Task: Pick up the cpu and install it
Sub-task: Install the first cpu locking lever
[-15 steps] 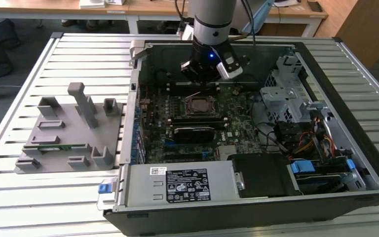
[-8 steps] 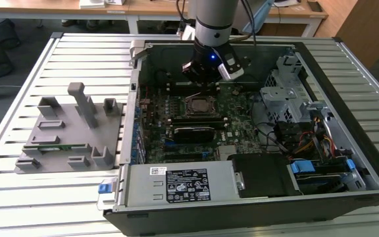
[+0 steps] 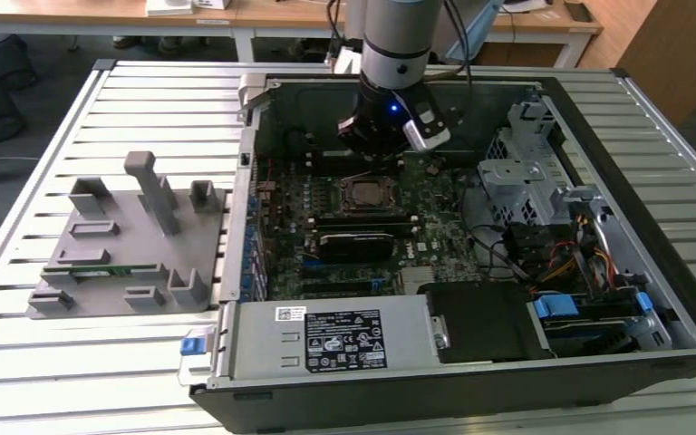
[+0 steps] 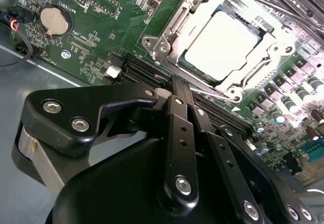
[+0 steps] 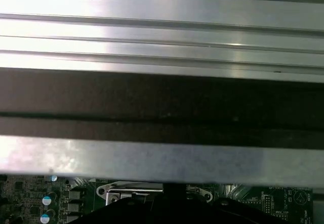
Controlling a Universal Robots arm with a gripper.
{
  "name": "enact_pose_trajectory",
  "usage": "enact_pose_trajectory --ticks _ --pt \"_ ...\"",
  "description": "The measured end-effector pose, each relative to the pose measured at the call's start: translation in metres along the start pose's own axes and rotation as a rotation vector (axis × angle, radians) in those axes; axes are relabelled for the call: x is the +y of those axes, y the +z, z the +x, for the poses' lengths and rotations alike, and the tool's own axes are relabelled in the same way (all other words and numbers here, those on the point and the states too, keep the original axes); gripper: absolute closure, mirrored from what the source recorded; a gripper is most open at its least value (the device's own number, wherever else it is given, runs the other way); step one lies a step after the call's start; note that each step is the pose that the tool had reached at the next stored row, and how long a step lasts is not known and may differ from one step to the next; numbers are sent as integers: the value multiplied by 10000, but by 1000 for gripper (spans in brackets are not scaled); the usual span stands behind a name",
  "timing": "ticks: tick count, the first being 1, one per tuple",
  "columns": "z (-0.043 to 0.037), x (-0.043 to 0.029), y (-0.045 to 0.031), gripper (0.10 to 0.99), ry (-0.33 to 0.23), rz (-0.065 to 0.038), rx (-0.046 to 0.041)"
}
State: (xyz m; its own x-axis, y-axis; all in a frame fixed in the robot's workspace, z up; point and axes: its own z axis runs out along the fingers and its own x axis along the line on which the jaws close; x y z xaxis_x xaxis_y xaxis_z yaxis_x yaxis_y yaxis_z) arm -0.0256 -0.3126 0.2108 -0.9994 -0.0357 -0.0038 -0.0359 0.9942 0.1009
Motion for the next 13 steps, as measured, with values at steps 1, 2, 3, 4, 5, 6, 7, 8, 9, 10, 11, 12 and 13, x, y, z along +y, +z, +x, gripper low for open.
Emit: enact_pose_trajectory --ticks 1,2,3,4,5,6,7,8,9,10,11,12,13 --pt "-2 -1 8 973 0 -1 -1" --pt "-4 -2 16 973 1 -1 -1" --pt "-6 -2 25 973 0 0 0" --pt "-8 -3 35 973 0 -1 -1" --pt "-8 -4 45 973 2 -1 -1" --pt "-9 -5 53 973 2 -1 0" --pt "-10 -6 62 973 1 -1 -1" --pt "-10 -7 69 973 1 -2 -1" --pt "-10 -8 77 973 1 -1 -1" --pt "-11 -8 85 973 1 -2 -1" --pt "-11 -9 91 973 0 -2 -1" --pt "-12 -10 96 973 0 -1 0" --pt "-13 -10 99 973 1 0 0"
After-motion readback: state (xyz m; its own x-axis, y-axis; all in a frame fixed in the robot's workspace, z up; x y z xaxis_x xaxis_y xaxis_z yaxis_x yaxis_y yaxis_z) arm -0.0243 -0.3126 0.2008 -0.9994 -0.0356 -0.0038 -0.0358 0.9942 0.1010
